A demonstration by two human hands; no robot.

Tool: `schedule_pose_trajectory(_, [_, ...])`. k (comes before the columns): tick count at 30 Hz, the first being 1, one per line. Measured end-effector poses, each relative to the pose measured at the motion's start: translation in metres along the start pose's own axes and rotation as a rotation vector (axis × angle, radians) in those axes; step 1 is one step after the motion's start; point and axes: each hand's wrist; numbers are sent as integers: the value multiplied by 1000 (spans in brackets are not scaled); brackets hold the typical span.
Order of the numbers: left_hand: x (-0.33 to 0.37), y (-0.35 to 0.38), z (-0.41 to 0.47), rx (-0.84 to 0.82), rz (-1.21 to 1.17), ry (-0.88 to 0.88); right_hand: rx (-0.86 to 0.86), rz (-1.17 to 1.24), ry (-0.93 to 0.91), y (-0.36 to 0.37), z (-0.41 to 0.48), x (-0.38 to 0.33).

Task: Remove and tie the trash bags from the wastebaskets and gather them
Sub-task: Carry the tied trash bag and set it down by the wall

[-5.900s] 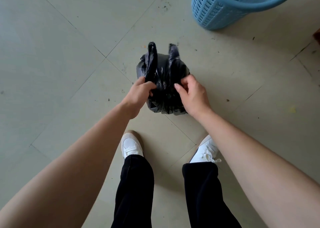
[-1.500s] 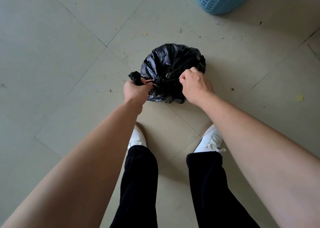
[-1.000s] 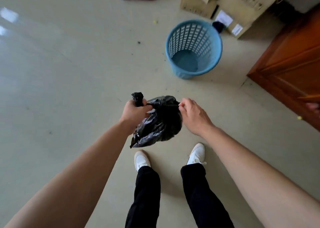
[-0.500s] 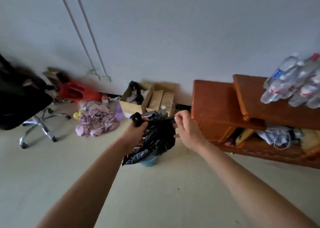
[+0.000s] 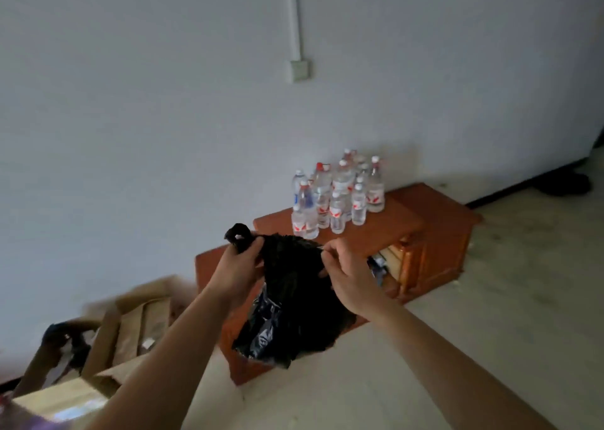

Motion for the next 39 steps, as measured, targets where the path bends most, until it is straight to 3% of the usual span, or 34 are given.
schedule_pose_trajectory(5, [-29,153,48,-123,29,-40,169,132,276,-99,7,92])
schedule_pose_trajectory(10, [-59,290,120,-265,-39,-74,415,79,338,-192,33,175])
schedule_pose_trajectory(17, [-90,479,233,-508,-164,-215,633,-116,476,-335,87,269])
schedule_pose_trajectory(23, [-123,668,292,-731,-111,-305,845,-161,575,-465,104,361])
schedule_pose_trajectory(32, [-213,922,348,-815,-97,-341,944,-125,620,-642,112,551])
schedule_pose_trajectory(39, [-211,1079,411,-784,-84,-271,866,-70,620,-793,182,652])
Point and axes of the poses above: each hand's wrist, its own z-axis towards the middle knuckle, its own y-axis out of the palm, x = y × z, and after that the axes turned 8 degrees about -z, right-handed
